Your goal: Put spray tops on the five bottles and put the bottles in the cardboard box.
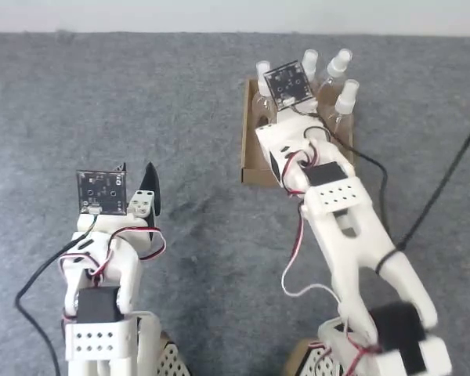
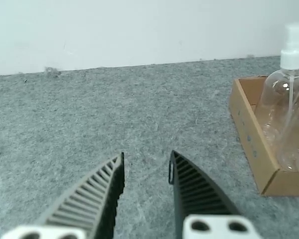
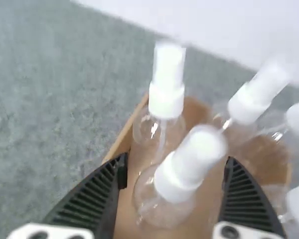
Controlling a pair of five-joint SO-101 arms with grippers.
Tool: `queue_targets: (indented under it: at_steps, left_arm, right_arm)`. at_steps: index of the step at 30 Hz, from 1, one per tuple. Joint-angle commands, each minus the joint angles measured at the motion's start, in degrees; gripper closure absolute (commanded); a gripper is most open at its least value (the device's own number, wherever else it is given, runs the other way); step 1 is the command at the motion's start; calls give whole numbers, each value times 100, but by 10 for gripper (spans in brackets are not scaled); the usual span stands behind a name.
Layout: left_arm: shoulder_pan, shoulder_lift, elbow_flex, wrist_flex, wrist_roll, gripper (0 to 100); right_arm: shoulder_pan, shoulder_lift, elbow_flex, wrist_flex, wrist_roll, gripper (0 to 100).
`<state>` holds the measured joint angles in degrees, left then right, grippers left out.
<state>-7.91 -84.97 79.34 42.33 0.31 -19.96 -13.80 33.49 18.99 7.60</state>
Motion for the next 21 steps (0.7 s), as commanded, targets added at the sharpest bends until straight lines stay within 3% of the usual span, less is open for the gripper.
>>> queue_targets:
  at_steps: [1, 6, 9, 13, 16, 21]
  left_arm:
    - [-18, -97, -48, -158, 35, 870]
    - [-70, -141, -101, -141, 35, 870]
    - [-79, -501, -84, 26, 35, 870]
    - [-360, -1565, -40, 738, 35, 870]
    - [-440, -2084, 198, 1231, 35, 870]
    - [-527, -1864, 1086, 1046, 0, 870]
  right_arm:
    - [31, -1253, -246, 673, 70, 756]
    - [22, -2862, -123, 2440, 62, 759]
    - [22, -3952, 484, 3143, 62, 835]
    - [84, -5464, 1829, 3319, 70, 998]
    - [312, -6571, 2927, 3327, 79, 961]
    - [681, -8171, 4659, 3336, 738, 993]
